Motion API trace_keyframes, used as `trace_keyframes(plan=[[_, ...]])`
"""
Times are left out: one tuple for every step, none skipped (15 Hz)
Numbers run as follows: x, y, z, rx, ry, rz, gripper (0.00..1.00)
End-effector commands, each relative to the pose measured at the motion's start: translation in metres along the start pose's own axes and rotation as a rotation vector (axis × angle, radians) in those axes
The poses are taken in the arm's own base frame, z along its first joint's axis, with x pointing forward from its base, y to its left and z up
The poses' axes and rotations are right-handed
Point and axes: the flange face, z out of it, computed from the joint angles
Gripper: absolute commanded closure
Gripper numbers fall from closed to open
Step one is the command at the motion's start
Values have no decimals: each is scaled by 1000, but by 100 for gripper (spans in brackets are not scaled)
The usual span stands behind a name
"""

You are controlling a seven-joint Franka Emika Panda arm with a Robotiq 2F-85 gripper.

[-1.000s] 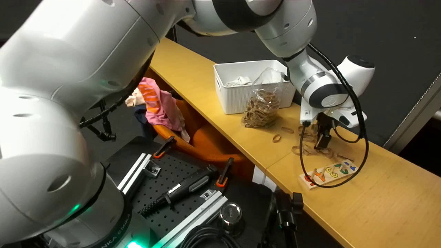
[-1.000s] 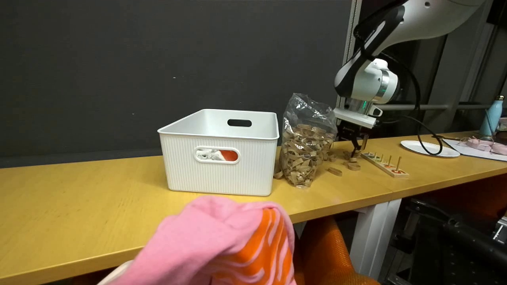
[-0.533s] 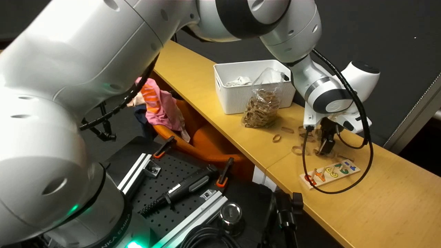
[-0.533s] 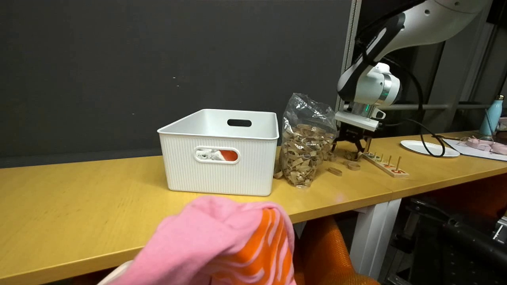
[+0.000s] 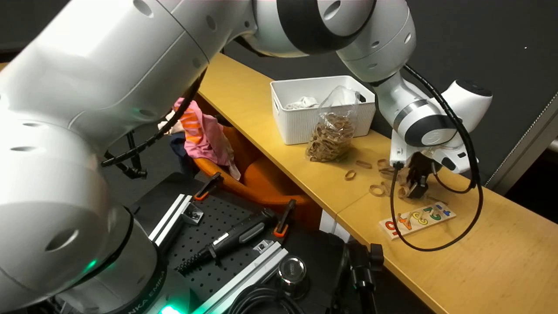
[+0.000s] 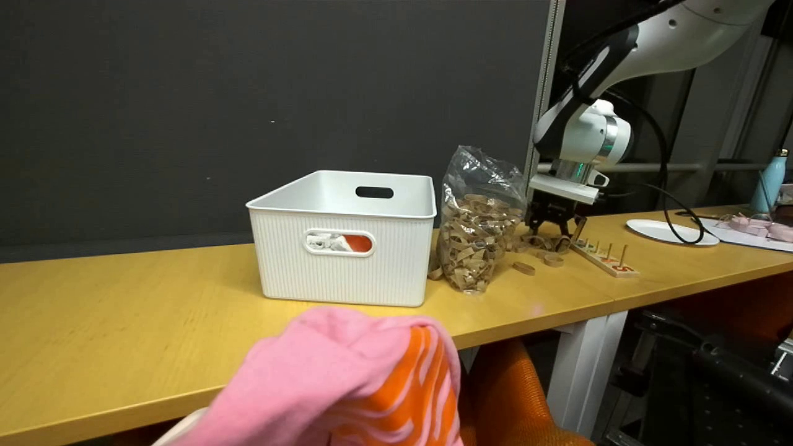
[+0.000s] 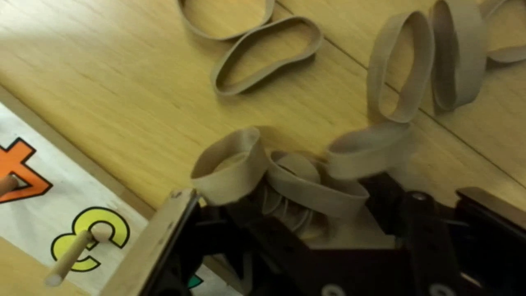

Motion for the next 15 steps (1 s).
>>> trace_keyframes(plan=[[7,-1,2,-8,-16,4,68],[7,0,1,-6,-15,4,77],[6,1,-1,-4,-11,4,84],[4,-1,-4,0,-5,0,91],[0,-4,-9,6,3,-6,98],[-2,-5,-14,10,12,-10,100],[-6,-6,-20,16,22,-15,100],[-10,-9,-25,22,30,-20,100],[-15,-10,-31,30,40,-27,99],[-22,-11,-36,40,50,-35,99],[-27,-12,-39,47,61,-40,99],[-34,-12,-43,52,68,-45,99],[-41,-11,-44,56,73,-51,99],[-46,-10,-45,57,73,-53,99],[-51,-8,-44,52,68,-52,99]])
